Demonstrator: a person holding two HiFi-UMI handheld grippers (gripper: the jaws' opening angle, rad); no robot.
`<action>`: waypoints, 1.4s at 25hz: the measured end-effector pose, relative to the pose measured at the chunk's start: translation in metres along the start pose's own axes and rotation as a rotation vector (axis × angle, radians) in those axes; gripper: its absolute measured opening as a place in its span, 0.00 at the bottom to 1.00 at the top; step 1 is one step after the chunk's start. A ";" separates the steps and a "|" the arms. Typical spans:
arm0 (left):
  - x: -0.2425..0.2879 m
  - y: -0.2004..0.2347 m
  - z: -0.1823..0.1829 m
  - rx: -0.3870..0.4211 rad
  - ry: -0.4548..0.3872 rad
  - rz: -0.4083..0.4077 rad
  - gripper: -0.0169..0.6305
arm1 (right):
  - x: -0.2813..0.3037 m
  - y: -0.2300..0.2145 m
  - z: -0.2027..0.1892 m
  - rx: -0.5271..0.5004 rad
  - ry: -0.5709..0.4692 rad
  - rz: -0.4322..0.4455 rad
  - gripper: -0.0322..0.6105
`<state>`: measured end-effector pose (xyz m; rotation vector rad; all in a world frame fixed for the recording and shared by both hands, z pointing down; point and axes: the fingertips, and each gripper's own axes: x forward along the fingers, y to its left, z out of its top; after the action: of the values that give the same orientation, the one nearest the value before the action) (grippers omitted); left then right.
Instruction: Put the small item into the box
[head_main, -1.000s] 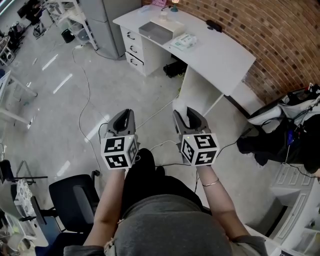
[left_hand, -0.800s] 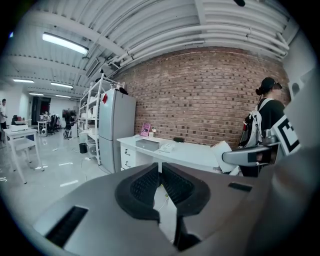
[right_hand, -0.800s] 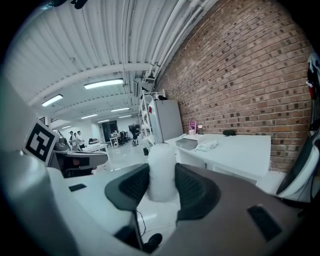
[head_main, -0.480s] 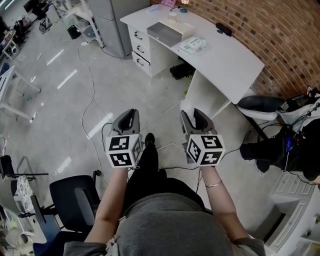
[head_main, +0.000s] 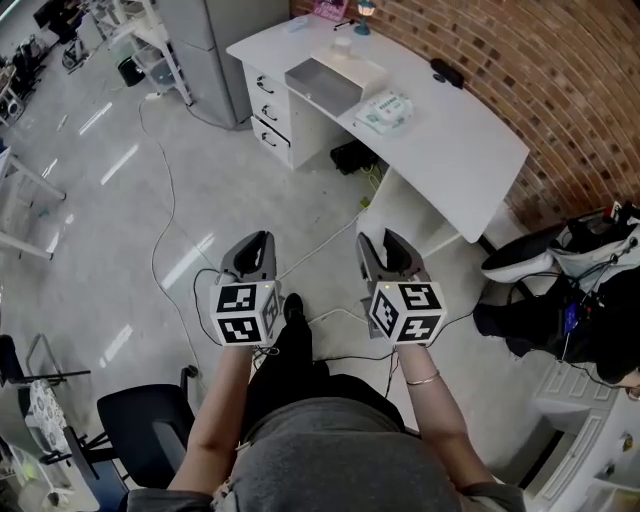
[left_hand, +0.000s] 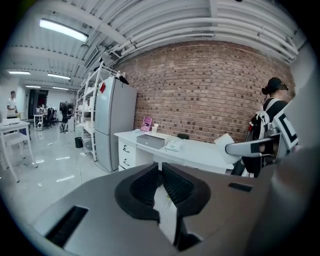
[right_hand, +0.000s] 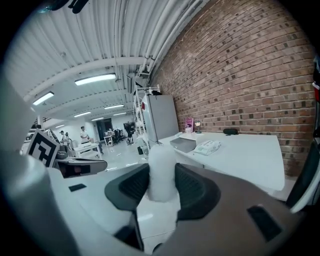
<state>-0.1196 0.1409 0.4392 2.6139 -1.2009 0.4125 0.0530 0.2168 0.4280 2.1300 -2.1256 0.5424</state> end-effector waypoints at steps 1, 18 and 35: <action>0.009 0.006 0.005 0.001 -0.001 -0.002 0.09 | 0.010 0.000 0.005 -0.002 -0.001 0.001 0.31; 0.119 0.103 0.056 -0.008 0.005 -0.044 0.09 | 0.147 -0.005 0.058 0.003 -0.010 -0.076 0.31; 0.154 0.134 0.074 -0.035 -0.007 -0.065 0.09 | 0.194 -0.011 0.085 -0.015 -0.014 -0.123 0.31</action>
<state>-0.1145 -0.0764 0.4367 2.6187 -1.1114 0.3663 0.0748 0.0070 0.4098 2.2436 -1.9820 0.4992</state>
